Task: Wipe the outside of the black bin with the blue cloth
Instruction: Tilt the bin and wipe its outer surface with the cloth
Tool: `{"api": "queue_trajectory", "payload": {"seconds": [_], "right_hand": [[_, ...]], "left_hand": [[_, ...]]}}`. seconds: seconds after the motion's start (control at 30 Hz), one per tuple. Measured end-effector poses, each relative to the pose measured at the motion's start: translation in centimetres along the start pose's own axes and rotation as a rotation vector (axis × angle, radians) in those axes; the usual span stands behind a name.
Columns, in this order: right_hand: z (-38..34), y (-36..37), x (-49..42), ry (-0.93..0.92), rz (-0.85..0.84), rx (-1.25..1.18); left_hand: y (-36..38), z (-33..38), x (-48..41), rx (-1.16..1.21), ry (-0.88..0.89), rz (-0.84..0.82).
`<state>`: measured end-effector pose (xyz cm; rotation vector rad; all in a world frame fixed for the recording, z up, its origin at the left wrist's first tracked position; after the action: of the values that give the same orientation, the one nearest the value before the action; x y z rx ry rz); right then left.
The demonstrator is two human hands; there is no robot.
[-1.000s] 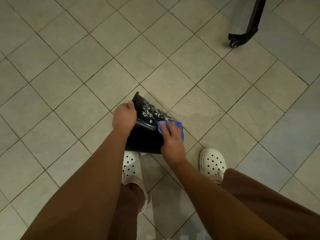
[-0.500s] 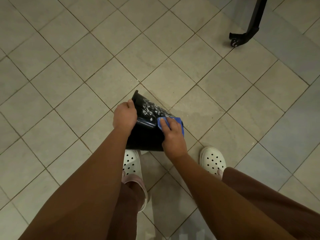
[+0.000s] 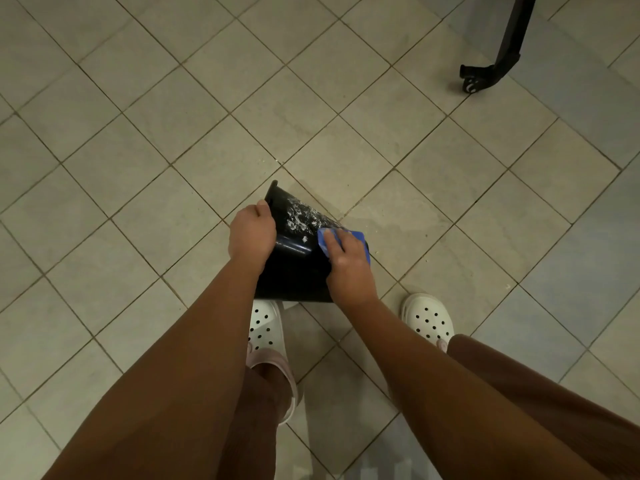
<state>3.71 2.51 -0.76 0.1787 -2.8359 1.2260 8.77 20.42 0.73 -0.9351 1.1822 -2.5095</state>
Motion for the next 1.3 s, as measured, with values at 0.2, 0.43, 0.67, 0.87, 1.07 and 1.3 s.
{"api": "queue_trajectory", "payload": {"seconds": [0.2, 0.43, 0.67, 0.87, 1.07, 1.3], "right_hand": [[0.4, 1.1, 2.9, 0.089, -0.002, 0.023], [-1.6, 0.2, 0.0, -0.031, 0.01, 0.013], [-0.8, 1.2, 2.7, 0.038, -0.011, 0.013], [-2.0, 0.7, 0.2, -0.089, -0.008, 0.019], [-1.7, 0.9, 1.6, 0.032, 0.003, 0.04], [-3.5, 0.5, -0.4, -0.141, 0.011, 0.015]], "left_hand": [[0.0, 0.0, -0.1, -0.025, 0.005, -0.01], [0.3, 0.0, -0.2, -0.001, -0.003, -0.018], [0.3, 0.0, -0.3, -0.013, -0.019, -0.011], [0.4, -0.4, -0.1, 0.046, -0.044, -0.008], [0.3, -0.5, -0.1, 0.089, -0.048, -0.009], [0.3, -0.2, 0.0, 0.068, -0.026, -0.016]]}}
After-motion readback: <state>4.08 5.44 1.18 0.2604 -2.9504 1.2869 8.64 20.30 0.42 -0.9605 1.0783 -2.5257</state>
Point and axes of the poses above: each hand's wrist, its own x-axis away from the middle knuckle, its own y-axis out of the palm, z = x × y, the point moved 9 cm from there along -x, towards the middle knuckle, and after that the axes turned 12 degrees about -x, right-handed, at the moved point
